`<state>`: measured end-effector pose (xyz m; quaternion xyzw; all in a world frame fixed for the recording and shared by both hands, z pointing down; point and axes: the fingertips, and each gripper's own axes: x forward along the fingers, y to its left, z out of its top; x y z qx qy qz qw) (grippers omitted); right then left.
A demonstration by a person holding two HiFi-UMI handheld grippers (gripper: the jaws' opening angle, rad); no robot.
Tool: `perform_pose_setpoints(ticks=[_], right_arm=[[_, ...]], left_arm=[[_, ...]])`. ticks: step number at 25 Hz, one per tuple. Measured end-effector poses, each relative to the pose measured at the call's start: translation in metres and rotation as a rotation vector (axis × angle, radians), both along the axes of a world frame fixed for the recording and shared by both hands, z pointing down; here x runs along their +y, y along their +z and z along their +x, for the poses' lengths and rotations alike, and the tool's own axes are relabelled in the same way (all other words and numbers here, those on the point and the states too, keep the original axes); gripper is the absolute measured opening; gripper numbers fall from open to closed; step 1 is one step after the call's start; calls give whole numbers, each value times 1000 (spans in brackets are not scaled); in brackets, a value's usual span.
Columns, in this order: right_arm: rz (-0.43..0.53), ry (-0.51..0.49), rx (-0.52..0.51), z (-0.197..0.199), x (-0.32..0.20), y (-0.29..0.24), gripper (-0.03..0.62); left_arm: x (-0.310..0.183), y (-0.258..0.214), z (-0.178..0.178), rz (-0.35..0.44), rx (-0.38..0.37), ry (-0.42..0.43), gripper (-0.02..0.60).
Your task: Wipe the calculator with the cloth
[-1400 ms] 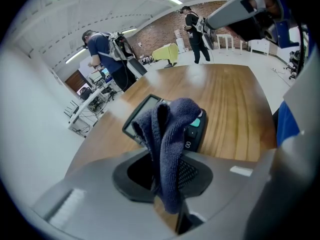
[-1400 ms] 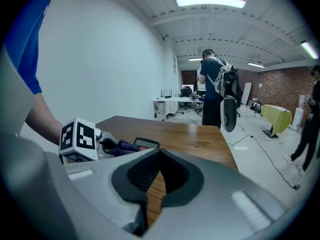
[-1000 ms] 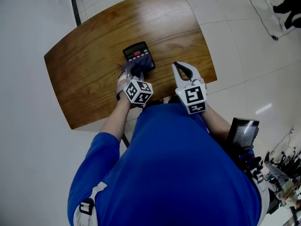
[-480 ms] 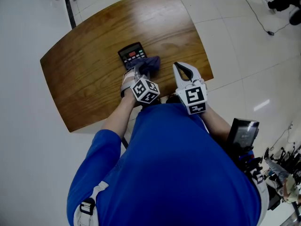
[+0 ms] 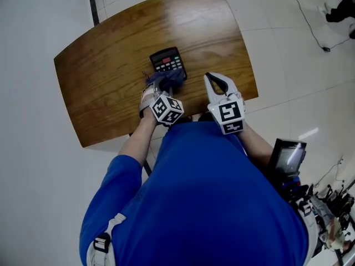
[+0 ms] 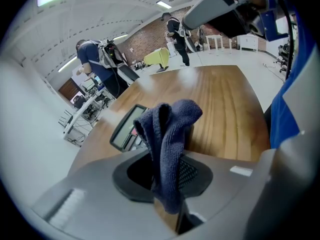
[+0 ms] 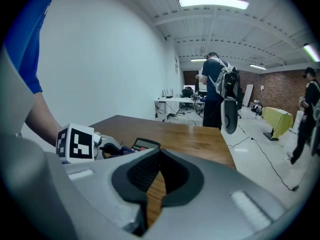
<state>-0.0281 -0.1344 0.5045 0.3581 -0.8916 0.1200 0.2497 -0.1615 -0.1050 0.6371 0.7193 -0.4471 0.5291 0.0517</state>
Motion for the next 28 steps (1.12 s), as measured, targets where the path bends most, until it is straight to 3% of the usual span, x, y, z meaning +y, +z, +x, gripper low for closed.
perform_pose_setpoints(ticks=[10, 21, 28], right_arm=[[3, 6, -7, -1, -2, -2, 3], [-5, 58, 1, 6, -12, -3, 3], [-14, 58, 4, 10, -12, 4, 3]], left_arm=[[7, 0, -16, -9, -8, -36, 66], [-9, -13, 14, 35, 12, 76, 66], [-10, 8, 19, -20, -9, 86, 66]])
